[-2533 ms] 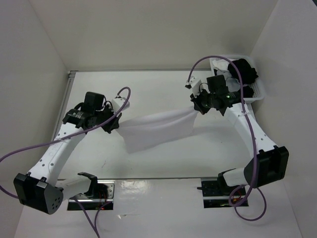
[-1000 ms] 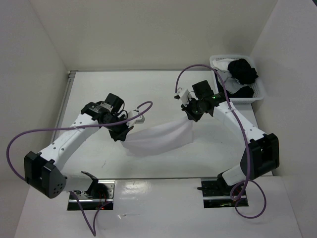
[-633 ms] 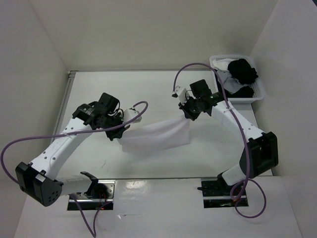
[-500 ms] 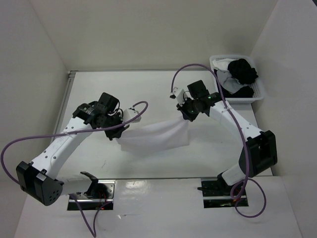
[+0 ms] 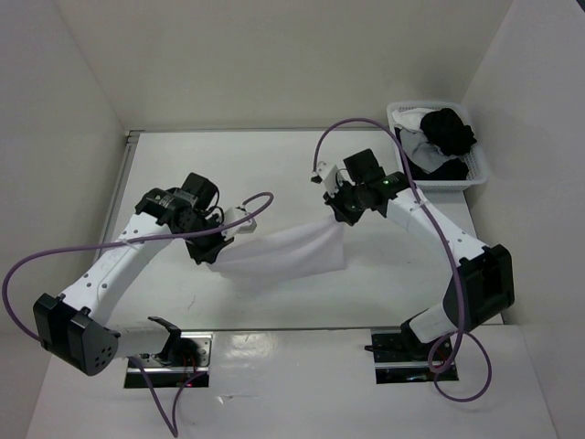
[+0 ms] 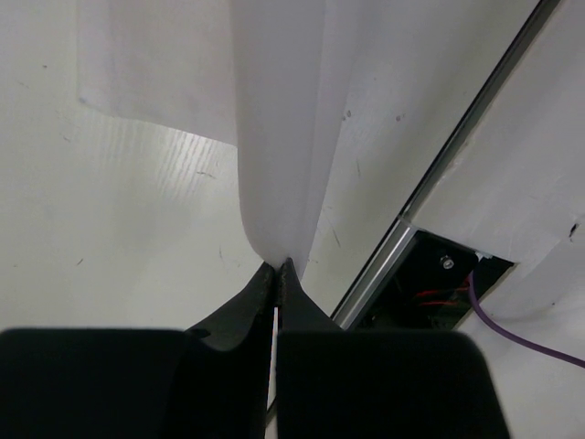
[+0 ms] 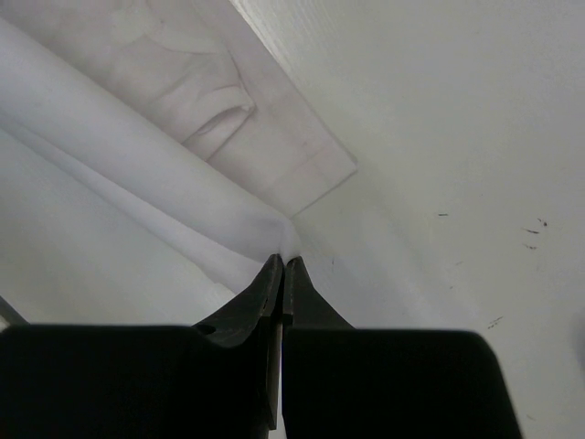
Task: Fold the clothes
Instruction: Fold the tank top
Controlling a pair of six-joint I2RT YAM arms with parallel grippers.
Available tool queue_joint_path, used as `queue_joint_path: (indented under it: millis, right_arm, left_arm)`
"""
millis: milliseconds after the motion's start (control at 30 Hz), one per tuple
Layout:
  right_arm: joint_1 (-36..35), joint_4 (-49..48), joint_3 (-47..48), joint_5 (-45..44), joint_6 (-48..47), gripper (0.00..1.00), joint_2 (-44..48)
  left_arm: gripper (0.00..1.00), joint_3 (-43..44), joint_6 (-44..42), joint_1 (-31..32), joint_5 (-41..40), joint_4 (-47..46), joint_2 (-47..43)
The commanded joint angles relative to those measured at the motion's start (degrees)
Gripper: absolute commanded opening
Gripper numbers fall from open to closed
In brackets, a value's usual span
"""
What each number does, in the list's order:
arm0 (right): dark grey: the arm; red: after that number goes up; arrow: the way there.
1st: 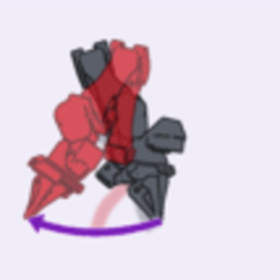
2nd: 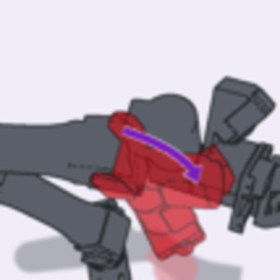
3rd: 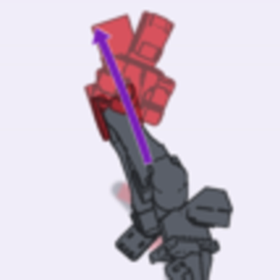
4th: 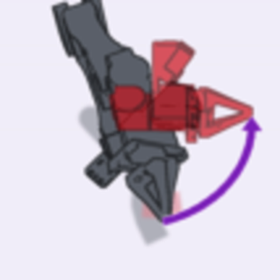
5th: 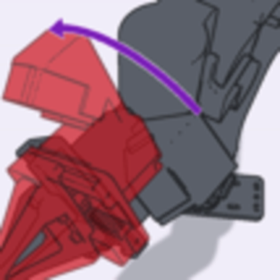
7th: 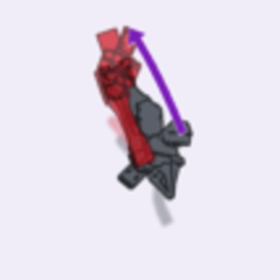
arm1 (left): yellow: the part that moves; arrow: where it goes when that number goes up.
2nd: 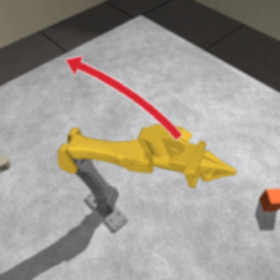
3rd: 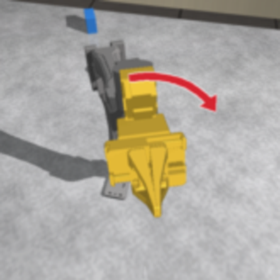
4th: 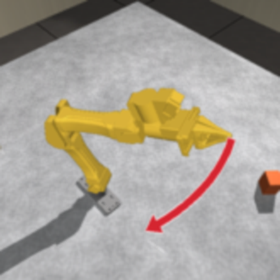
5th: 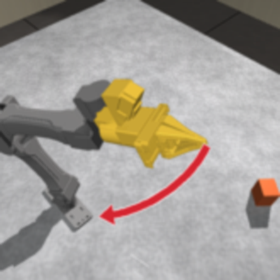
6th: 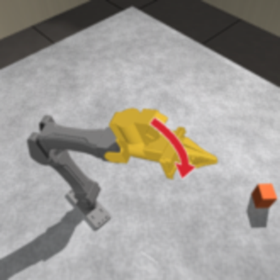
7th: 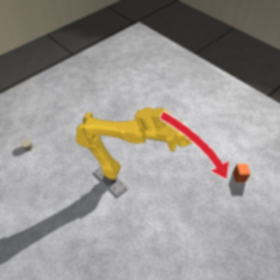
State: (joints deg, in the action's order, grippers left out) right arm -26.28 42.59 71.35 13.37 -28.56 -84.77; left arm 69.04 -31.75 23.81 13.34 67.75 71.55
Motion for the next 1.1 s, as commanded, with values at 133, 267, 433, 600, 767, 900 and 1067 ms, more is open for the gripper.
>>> queue_joint_path:
  millis: [133, 267, 433, 600, 767, 900, 1067]
  right_arm:
    - [-0.52, 0.48, 1.16, 0.43, -0.18, 0.0, 4.26]
    - [-1.67, -0.05, 1.16, -0.26, 0.42, 0.0, 3.74]
    - [-2.19, -1.19, 1.16, -2.02, 0.95, 0.0, 2.42]
    - [-2.19, -2.86, 1.77, -3.17, 0.96, 0.0, 1.28]
    - [-2.19, -5.31, 1.77, -4.92, 1.57, 0.0, 0.75]
    - [-2.19, -5.94, 3.0, -5.54, 3.5, 0.0, -0.92]
    - [-2.19, -5.42, 3.53, -5.54, 3.51, 0.0, 0.3]
  left_arm:
    - [0.0, -0.21, -1.22, 1.23, -0.42, 4.59, -1.5]
    - [0.0, -2.06, -0.6, 1.76, -0.52, 2.57, 1.22]
    - [0.0, -2.59, -0.6, 1.76, 0.19, -0.24, 3.85]
    - [0.0, -2.07, -0.6, 1.76, -0.34, -3.05, 4.39]
    - [0.0, -0.92, 0.97, 0.71, -3.31, -6.38, 3.25]
    - [0.0, -1.71, 3.17, 0.71, -6.57, -9.91, 3.33]
    - [0.0, 1.01, 5.38, 0.18, -7.72, -9.91, 1.41]
